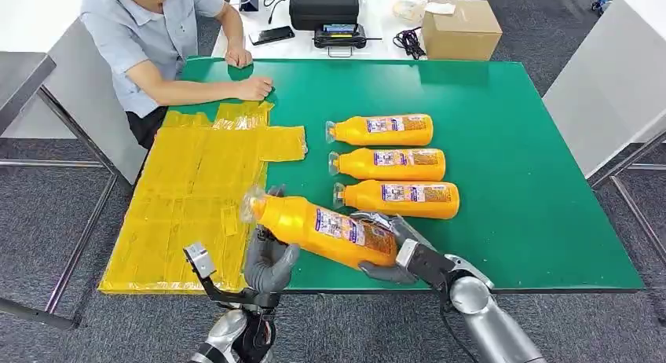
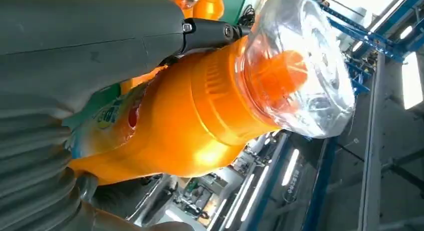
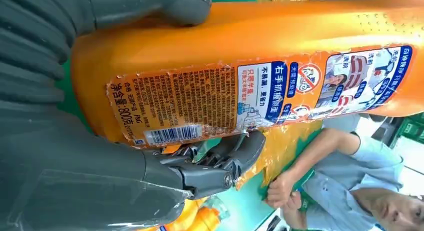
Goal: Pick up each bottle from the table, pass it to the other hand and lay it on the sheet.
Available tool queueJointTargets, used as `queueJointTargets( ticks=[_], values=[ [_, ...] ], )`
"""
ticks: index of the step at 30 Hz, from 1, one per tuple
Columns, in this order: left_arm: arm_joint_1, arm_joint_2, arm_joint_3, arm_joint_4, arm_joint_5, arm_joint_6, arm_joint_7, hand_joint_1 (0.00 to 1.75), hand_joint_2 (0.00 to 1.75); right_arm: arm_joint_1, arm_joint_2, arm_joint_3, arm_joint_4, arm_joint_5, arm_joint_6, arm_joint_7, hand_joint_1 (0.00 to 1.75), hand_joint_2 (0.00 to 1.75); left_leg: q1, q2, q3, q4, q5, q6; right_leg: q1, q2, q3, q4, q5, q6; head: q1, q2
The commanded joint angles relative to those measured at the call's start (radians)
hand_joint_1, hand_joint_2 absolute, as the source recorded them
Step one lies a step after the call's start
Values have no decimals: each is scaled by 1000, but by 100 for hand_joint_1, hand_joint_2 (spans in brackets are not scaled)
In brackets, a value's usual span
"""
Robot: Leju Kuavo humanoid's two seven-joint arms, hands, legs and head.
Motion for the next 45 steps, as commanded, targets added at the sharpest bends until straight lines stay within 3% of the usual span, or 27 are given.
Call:
queueJointTargets(
  ticks=[1,35,36,37,38,40,42,45],
  values=[
    [-62,-1,-28,126,-8,-21,9,0,175,-57,18,50,61,-4,3,-5,175,175,1,2,4,0,-2,-2,1,2,4,0,-1,-3,0,0],
    [-65,-15,-20,102,-60,-97,-21,0,175,-65,38,35,86,-41,11,11,175,175,1,1,3,0,-1,-2,1,1,3,-1,-1,-2,0,0],
    [-65,-15,-21,100,-64,-100,-23,37,175,-64,40,37,87,-40,12,11,175,175,1,1,2,-1,-1,-1,1,1,2,-1,0,-2,0,0],
    [-65,-15,-26,97,-72,-101,-26,96,175,-64,41,39,87,-40,12,12,175,175,1,2,5,0,-2,-2,1,1,4,-1,-1,-3,0,0],
    [-65,-16,-28,95,-78,-102,-30,143,175,-67,42,41,89,-39,11,12,175,175,1,1,3,-1,-1,-2,1,1,3,-1,-1,-2,0,0],
    [-65,-16,-29,94,-79,-103,-31,150,175,-68,44,43,90,-39,10,12,175,175,1,2,4,0,-2,-2,1,1,4,0,-1,-3,0,0],
    [-65,-16,-30,95,-81,-104,-32,175,175,-72,44,45,92,-40,13,12,175,175,1,2,5,0,-2,-2,1,1,5,0,-2,-3,0,0],
    [-67,-16,-29,103,-62,-139,-25,175,175,-69,44,38,86,-82,58,4,175,175,1,1,4,0,-2,-2,1,1,4,-1,-1,-3,0,0]
  ],
)
